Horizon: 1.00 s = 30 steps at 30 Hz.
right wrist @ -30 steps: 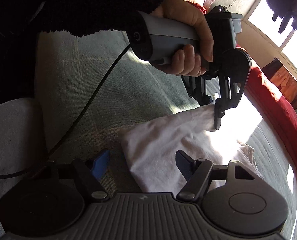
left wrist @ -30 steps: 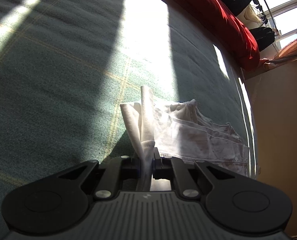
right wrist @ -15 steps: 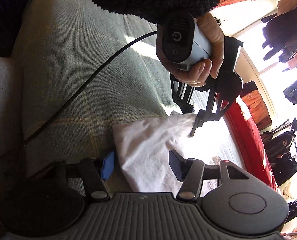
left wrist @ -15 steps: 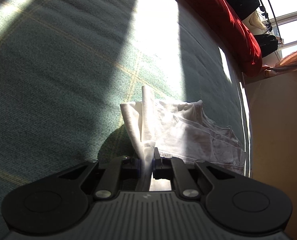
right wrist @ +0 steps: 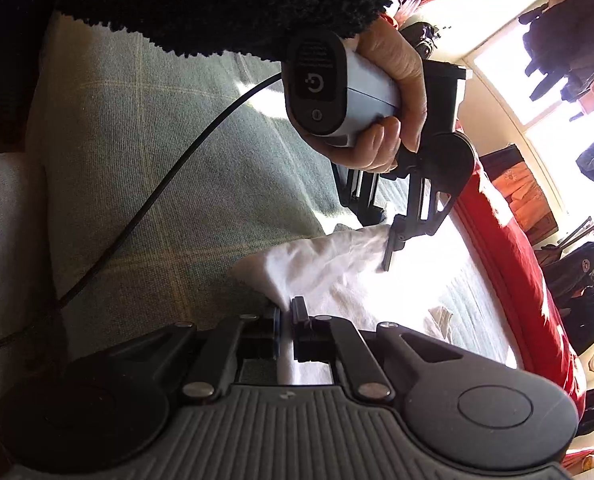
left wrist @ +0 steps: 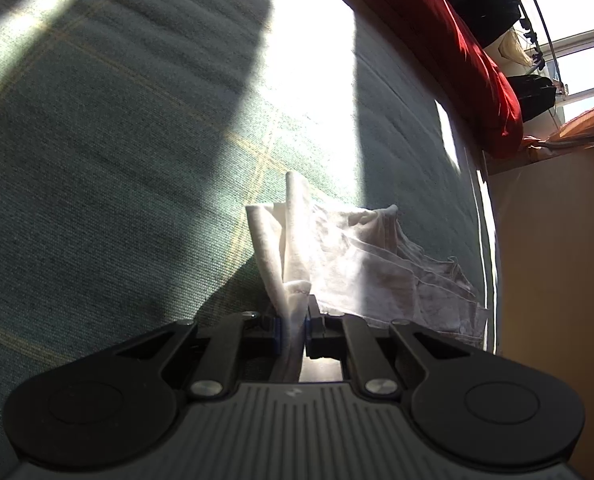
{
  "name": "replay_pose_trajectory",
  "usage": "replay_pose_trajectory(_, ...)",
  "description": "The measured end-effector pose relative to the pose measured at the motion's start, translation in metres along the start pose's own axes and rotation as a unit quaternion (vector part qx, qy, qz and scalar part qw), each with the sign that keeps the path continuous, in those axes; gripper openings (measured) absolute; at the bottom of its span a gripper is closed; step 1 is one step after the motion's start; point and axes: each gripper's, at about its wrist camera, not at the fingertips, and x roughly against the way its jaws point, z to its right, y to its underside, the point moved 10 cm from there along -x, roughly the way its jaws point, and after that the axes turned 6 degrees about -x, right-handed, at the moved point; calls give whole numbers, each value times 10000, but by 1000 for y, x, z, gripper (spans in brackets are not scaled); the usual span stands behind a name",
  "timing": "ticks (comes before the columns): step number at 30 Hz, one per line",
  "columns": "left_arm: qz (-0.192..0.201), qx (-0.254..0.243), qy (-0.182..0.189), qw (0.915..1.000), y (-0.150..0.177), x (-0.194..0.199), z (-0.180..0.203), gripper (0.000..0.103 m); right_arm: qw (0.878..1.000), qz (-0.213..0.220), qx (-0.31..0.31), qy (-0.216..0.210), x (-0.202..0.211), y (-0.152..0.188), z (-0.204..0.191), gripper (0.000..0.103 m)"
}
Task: Fold clothes
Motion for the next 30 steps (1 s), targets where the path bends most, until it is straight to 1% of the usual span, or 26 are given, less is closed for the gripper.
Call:
replay_pose_trajectory(3,83,-96,21,9999,-3,9,10,8,9993,44,-368,-57,12,-1,14,5)
replay_pose_trajectory(6,173,-212,-42,9996,-6,17,23,8,9966,114,-799,-130,26,-2,28,5)
replay_pose_trajectory(11,330,-390,-144,9986,-9,27,52,8,9916,298,-1262,-22,54,4,48,4)
replay_pose_trajectory(17,456,-773,-312,9955,-9,33,100,8,9805,501,-1896,82,76,17,89,4)
replay_pose_trajectory(23,540,-1148,-540,9904,-7,25,154,8,9686,723,-2365,252,101,38,119,4)
replay_pose_trajectory(30,527,-1575,-728,9834,7,0,211,8,9506,839,-2960,419,121,76,155,4)
